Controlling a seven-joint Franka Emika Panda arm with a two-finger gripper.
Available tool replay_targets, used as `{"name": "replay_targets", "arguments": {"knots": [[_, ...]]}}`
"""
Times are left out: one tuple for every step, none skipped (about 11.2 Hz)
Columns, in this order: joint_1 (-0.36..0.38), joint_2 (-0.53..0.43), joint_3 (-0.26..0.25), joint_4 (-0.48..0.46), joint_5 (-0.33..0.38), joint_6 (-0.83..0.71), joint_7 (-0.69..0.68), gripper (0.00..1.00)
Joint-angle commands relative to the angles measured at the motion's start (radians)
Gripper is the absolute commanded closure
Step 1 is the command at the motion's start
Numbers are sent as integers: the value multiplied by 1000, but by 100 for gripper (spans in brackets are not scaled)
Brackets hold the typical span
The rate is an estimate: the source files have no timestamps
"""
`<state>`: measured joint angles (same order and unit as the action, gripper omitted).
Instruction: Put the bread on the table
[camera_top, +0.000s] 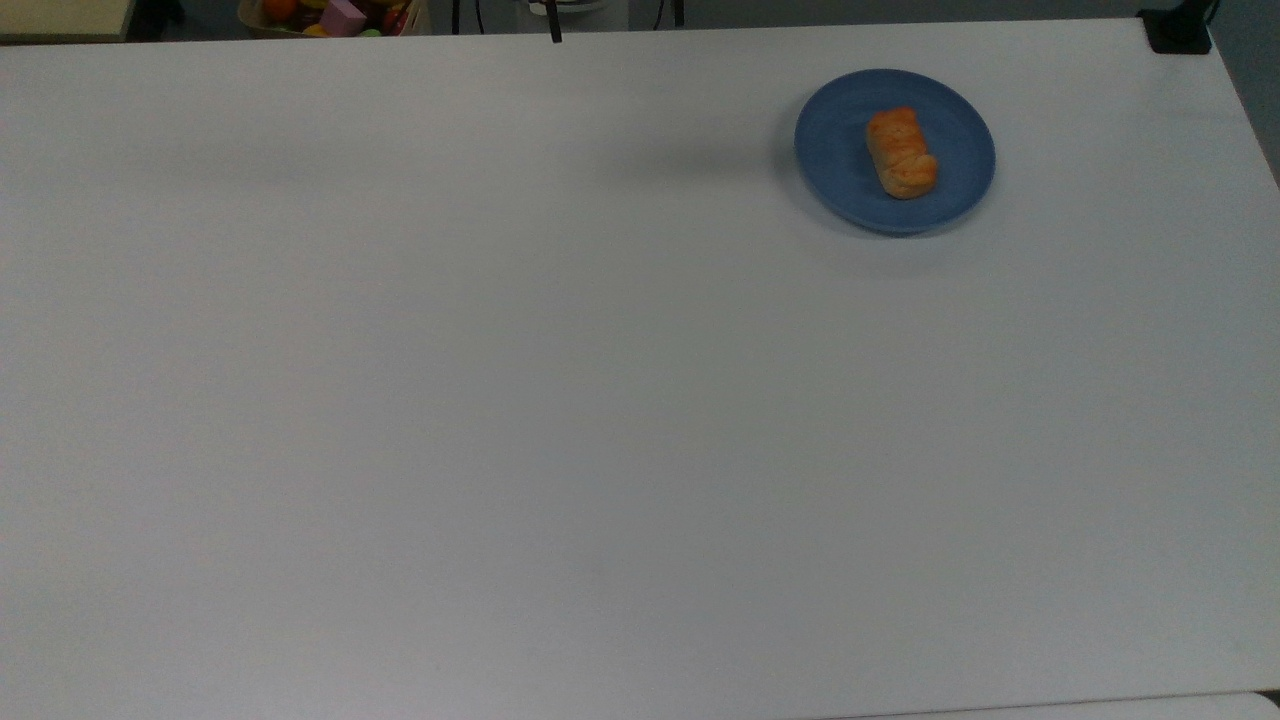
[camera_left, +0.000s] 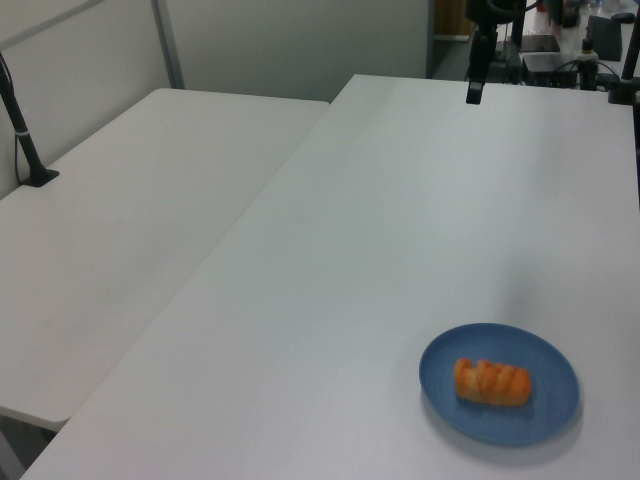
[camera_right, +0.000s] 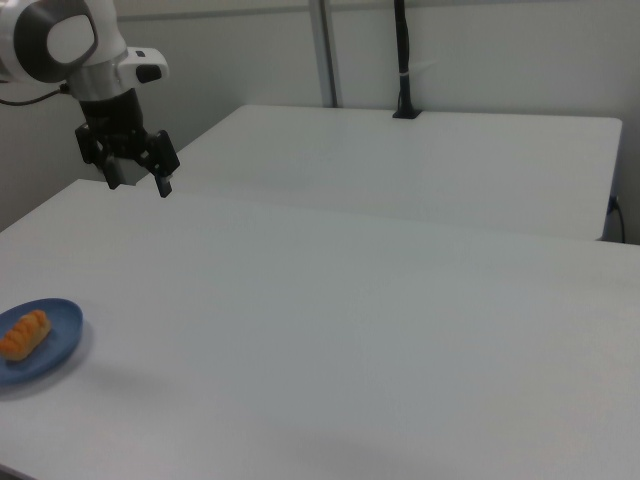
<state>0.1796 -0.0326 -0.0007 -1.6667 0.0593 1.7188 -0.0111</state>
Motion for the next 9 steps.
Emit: {"name": "replay_targets", "arguments": {"knots": [[-8,-23,7,-36,11,27,-18,0],[-9,-23,7,-36,11,27,-18,0],[-9,-23,7,-38,11,27,-18,0],[-12,-23,7,-36,16,27,-12,0],[-11,-23,7,-36,16,25,-12,0],[-11,-24,7,-36,16,22,-12,0],[-8,-24,7,-36,17,16,-15,0],[0,-26,8,-36,17,6,-13,0],[9,-27,7,-28,17,-31,-10,0]]}}
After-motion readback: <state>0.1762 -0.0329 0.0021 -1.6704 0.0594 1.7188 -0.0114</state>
